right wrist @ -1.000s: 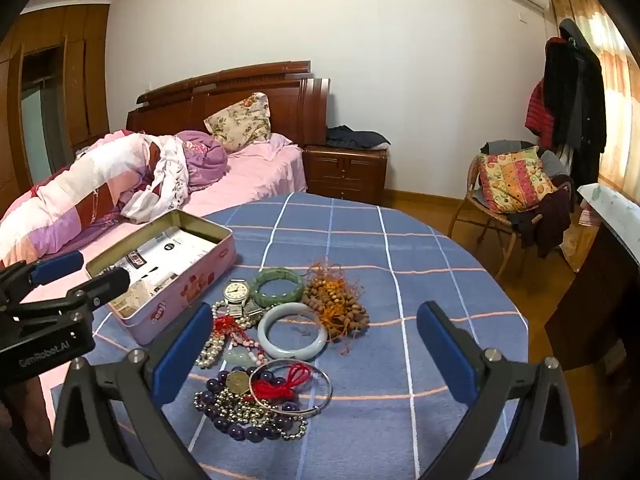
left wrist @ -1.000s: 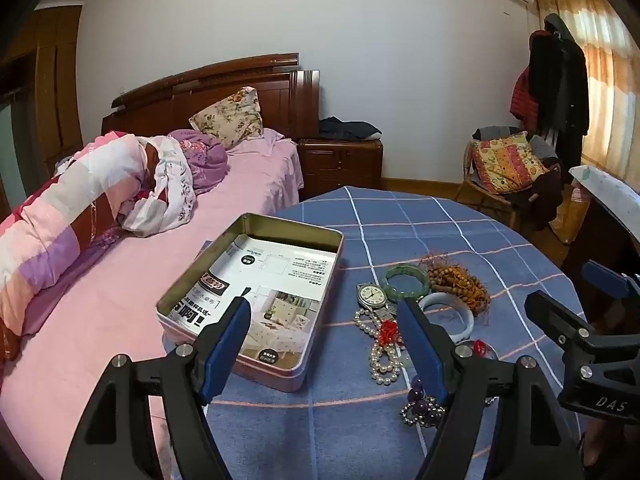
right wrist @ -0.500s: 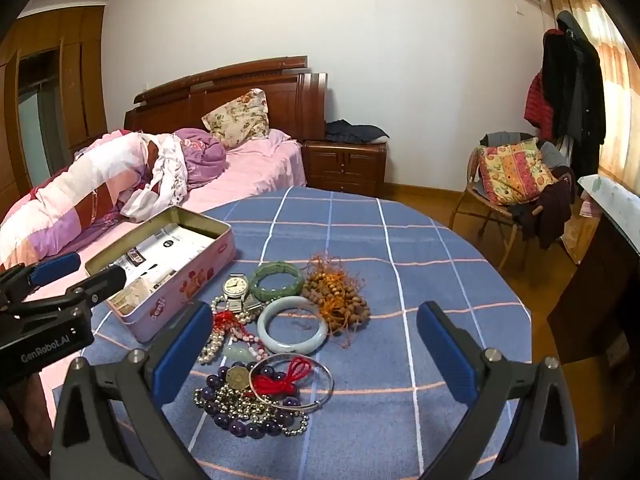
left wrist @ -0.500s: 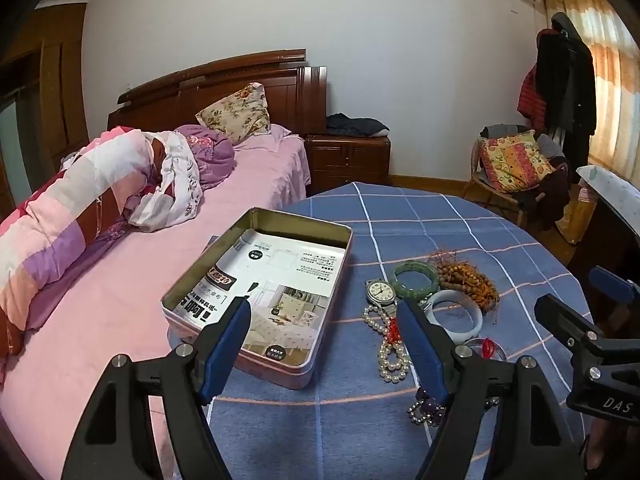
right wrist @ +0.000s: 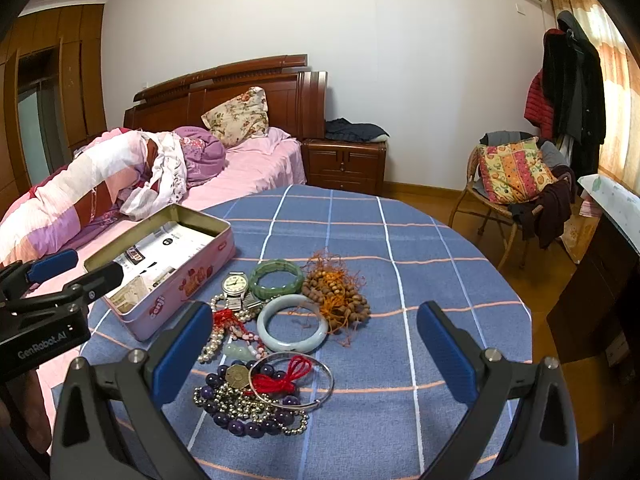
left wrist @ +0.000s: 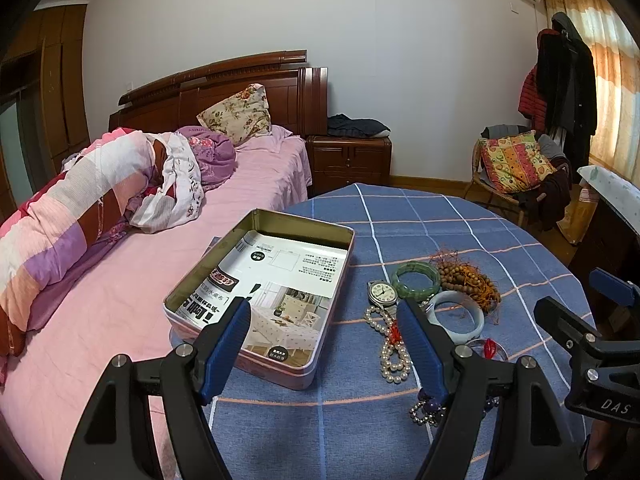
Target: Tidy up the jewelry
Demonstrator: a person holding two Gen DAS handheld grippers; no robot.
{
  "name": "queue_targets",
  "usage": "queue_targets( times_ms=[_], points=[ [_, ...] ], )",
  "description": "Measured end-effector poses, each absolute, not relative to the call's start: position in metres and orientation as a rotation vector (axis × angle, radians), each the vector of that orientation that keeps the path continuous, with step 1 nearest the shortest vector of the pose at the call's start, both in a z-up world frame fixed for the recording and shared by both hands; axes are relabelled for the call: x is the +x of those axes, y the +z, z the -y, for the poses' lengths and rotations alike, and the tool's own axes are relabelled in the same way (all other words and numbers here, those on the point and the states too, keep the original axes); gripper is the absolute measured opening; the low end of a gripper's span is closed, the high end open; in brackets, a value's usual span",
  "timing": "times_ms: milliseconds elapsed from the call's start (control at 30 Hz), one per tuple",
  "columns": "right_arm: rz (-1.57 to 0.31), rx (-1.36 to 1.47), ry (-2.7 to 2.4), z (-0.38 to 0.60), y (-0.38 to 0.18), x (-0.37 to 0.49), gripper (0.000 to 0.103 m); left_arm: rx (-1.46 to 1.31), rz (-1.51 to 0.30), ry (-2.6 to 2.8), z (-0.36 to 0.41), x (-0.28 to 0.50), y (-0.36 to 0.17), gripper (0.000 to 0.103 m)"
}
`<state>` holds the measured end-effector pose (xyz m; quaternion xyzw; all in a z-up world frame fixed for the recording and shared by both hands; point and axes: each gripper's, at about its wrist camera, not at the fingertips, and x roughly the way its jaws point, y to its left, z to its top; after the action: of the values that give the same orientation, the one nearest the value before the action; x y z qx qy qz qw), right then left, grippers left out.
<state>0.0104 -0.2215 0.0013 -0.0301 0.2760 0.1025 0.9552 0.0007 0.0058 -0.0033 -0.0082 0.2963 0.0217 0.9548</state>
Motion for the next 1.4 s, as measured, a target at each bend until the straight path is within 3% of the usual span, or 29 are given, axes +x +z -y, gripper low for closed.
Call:
queue_targets(
  times_ms=[1400],
  points=[
    [-0.569, -0.062, 0.209, 0.2212, 0.0007, 0.0111, 0.103, -0.021, -0.597, 0.057, -0.0077, 0.0029, -0.0004, 0.076]
  ],
)
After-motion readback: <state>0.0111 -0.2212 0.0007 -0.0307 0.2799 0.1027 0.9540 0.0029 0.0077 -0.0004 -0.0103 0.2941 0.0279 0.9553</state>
